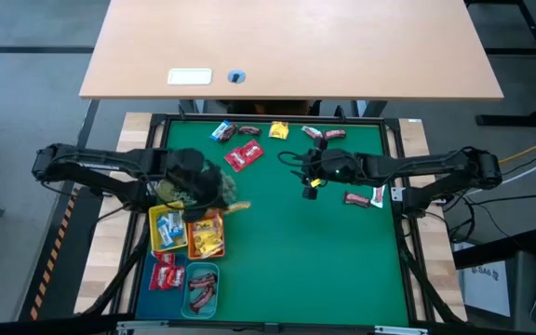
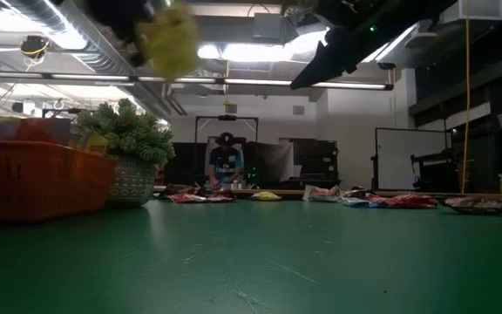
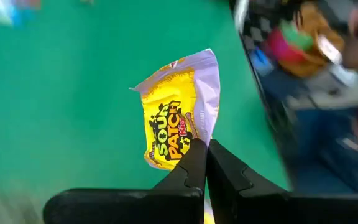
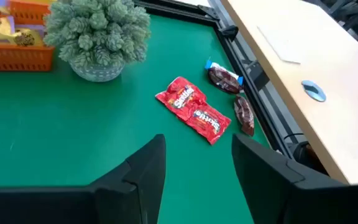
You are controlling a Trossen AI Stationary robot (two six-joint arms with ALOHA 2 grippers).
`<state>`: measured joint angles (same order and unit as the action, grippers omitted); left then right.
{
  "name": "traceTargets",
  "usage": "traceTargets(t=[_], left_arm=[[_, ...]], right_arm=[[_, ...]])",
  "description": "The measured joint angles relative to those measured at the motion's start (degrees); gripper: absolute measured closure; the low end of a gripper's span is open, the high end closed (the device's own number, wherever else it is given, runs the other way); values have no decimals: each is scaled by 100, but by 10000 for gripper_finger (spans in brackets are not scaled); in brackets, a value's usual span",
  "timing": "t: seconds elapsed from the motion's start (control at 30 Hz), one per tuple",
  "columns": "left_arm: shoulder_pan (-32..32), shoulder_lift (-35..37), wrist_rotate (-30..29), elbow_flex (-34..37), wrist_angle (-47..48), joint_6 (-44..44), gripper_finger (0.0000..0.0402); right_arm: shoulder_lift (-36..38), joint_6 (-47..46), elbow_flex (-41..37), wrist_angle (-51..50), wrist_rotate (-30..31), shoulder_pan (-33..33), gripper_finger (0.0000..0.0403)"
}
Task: Sort candy
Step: Put the yellow candy into the orange basket, then put the red candy into the blue basket
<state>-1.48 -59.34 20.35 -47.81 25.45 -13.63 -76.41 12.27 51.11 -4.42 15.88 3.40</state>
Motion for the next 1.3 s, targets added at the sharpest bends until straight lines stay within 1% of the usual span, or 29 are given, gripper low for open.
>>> traceTargets(t=[0.1, 0.17, 0.23, 0.3, 0.37, 0.43, 0.67, 0.8, 0.9, 1.0, 1.1, 1.2, 1.3], left_arm=[[119, 176, 320, 0, 982, -753, 401], [210, 249, 323, 0, 1574, -1342, 401], [300, 261, 311, 2, 1960, -1885, 401], [378, 252, 295, 2, 2284, -2210, 401], [438, 230, 266, 2, 2406, -2223, 401], [482, 224, 111, 2, 2457, -2213, 396], [503, 225, -830, 2, 2465, -2640, 348], [503, 224, -950, 2, 2470, -2673, 321], [503, 224, -1063, 2, 2466, -2623, 310], [504, 224, -1479, 2, 2449, -2435, 308], [503, 224, -2019, 2, 2275, -2202, 310], [503, 224, -2469, 2, 1824, -1876, 311], [503, 224, -2705, 2, 1180, -1319, 311]], right_arm=[[-8, 0, 0, -40, 0, 0, 221], [-8, 0, 0, -33, 0, 0, 221], [-8, 0, 0, -40, -2, 0, 221], [-8, 0, 0, -34, -2, 0, 221], [-8, -2, 0, -26, -2, 0, 221], [-8, -1, 0, -26, -2, 0, 221], [-10, -2, 0, -20, -2, 0, 221], [-10, -2, 0, -20, -3, 0, 221], [-10, -2, 0, -24, -4, 0, 221], [-10, -2, 0, -27, -4, 0, 221], [-10, 0, 0, -75, 59, 0, 221], [-12, 17, 0, -258, 294, 12, 221], [-6, -27, 0, -669, 352, 180, 221]])
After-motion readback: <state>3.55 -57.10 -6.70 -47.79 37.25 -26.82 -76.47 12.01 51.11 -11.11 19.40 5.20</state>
